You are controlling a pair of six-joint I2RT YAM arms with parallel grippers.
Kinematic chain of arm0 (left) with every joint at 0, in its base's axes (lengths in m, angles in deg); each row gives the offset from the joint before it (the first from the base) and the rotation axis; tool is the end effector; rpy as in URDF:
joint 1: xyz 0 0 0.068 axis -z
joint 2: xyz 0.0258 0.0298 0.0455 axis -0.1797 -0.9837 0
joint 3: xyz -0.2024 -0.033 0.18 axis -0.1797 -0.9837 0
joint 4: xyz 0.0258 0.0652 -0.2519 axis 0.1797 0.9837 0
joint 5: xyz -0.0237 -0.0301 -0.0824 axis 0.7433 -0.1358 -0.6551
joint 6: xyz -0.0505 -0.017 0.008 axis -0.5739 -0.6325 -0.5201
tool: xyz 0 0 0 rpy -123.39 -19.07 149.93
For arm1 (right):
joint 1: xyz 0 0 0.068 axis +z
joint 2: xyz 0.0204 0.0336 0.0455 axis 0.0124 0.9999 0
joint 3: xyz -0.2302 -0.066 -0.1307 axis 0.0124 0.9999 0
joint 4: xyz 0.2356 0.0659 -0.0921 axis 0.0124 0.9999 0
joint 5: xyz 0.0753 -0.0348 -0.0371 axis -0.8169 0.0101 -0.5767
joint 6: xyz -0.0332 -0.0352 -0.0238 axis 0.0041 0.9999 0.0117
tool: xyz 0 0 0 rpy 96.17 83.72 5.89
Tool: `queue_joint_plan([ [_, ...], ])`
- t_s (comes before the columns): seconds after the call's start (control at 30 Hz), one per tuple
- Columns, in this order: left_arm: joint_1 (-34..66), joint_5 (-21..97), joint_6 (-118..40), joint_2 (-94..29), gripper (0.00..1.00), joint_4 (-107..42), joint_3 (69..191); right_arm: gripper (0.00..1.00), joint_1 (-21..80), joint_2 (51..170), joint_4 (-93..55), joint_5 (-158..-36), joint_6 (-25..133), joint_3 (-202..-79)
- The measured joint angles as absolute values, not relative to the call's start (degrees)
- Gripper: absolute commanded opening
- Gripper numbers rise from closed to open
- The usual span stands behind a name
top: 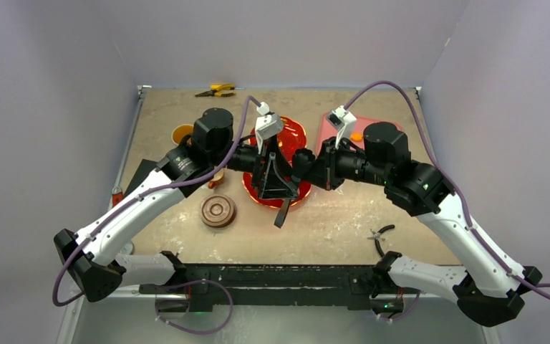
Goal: Serve the afternoon tea
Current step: Adjust the clamp.
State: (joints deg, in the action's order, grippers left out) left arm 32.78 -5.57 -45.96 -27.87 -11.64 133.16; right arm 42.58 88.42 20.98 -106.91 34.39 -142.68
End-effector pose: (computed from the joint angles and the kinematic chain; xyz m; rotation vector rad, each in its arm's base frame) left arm 0.1748 -0.2022 0.4193 1.1045 1.6831 -1.5409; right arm 0.1382 0.1384 0.4364 -0.4942 2.0303 1.0639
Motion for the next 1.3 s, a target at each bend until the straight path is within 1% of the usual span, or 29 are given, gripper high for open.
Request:
queue_joint_plan([
  [0.1,32.76,-6.47,-47.93,-28.04,0.62,-13.14,132.33,0.0,42.58,88.44,20.48,-107.37,34.5,-142.72],
  [0.2,32.63,-6.89,-49.16,-28.07,0.49,-14.74,131.69,0.0,42.6,88.5,19.32,-108.55,34.3,-142.75],
  [0.3,32.41,-6.89,-50.03,-28.37,0.33,-16.27,131.24,0.0,42.6,88.66,17.83,-110.06,33.65,-142.75],
  [0.4,32.35,-6.84,-51.08,-29.2,0.14,-17.1,131.21,0.0,42.58,88.52,15.47,-111.39,32.84,-142.4],
  [0.47,32.06,-7.0,-51.6,-29.55,0.02,-17.45,131.21,0.21,42.51,87.67,13.86,-111.94,32.27,-140.91],
  [0.5,31.91,-7.26,-52.32,-29.6,0.0,-17.45,131.21,0.27,42.31,87.04,12.94,-112.22,31.72,-139.86],
  [0.53,31.76,-7.45,-52.7,-29.66,0.0,-17.54,131.21,0.31,42.18,86.32,11.98,-112.46,30.87,-138.77],
  [0.6,31.45,-8.33,-54.2,-29.75,0.0,-17.89,131.32,0.45,41.59,84.57,9.59,-112.2,29.6,-136.1],
  [0.63,31.38,-8.61,-54.84,-29.86,0.0,-18.15,131.52,0.49,41.42,83.59,7.67,-112.25,28.9,-134.53],
  [0.77,31.38,-11.61,-58.55,-30.45,0.0,-19.22,133.38,0.55,41.09,79.52,0.11,-112.18,26.08,-128.98],
  [0.8,31.41,-12.31,-59.19,-30.47,0.04,-19.59,133.9,0.57,41.09,78.47,-2.41,-112.18,25.32,-127.58],
  [0.87,31.54,-12.74,-60.02,-30.47,0.17,-20.27,134.65,0.6,41.09,77.18,-5.29,-112.05,24.14,-126.11],
  [0.9,31.69,-12.87,-60.17,-30.47,0.19,-20.62,134.99,0.61,41.09,76.74,-6.21,-111.94,23.81,-125.65],
  [0.97,31.82,-12.92,-60.54,-30.45,0.21,-21.25,135.48,0.62,41.16,75.85,-7.7,-111.46,23.07,-124.87],
  [1.13,32.48,-12.24,-60.54,-30.58,0.19,-21.62,137.4,0.63,41.2,74.51,-11.35,-111.33,22.46,-123.29],
  [1.3,32.59,-12.24,-60.63,-32.28,0.16,-21.14,141.86,0.57,41.18,72.88,-18.47,-111.35,22.32,-120.43],
])
